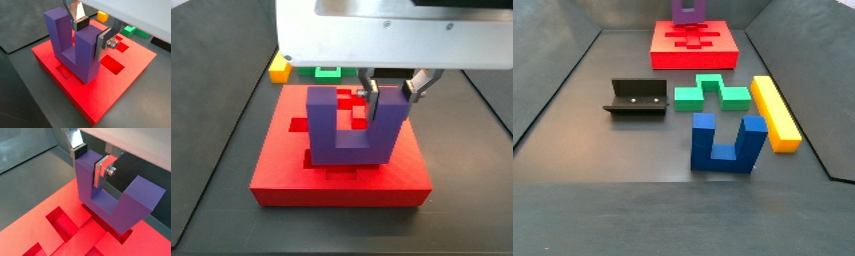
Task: Pick up the purple object. Move up. Move to above the board. Insert the purple object.
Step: Insert the purple object.
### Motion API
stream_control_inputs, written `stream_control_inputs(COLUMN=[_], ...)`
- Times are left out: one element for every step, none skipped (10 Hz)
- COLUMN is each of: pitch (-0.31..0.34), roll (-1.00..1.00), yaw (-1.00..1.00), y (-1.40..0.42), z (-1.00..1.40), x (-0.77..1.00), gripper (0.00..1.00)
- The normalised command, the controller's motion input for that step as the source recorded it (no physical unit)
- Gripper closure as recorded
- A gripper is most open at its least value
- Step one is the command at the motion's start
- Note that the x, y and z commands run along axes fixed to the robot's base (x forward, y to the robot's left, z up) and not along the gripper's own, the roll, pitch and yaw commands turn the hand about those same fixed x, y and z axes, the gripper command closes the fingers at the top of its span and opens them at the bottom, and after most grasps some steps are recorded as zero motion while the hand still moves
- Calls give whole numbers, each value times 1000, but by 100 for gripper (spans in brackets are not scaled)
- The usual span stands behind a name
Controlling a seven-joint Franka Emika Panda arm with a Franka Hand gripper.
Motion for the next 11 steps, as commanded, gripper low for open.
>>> stream_control_inputs(pitch=[-19,-21,-11,0,-14,-60,-83,-77,-66,-47,-27], roll=[-80,-31,0,0,0,-16,-43,-30,-14,-6,-1], yaw=[-209,-137,-60,-31,0,0,0,0,0,0,0], y=[0,0,0,0,0,0,0,-20,-51,-60,-66], z=[-34,-80,-149,-166,-174,-209,-203,-171,-149,-123,-86], x=[-206,-149,-80,-49,-9,0,0,74,126,209,294], gripper=[100,100,100,100,100,100,100,100,100,100,100])
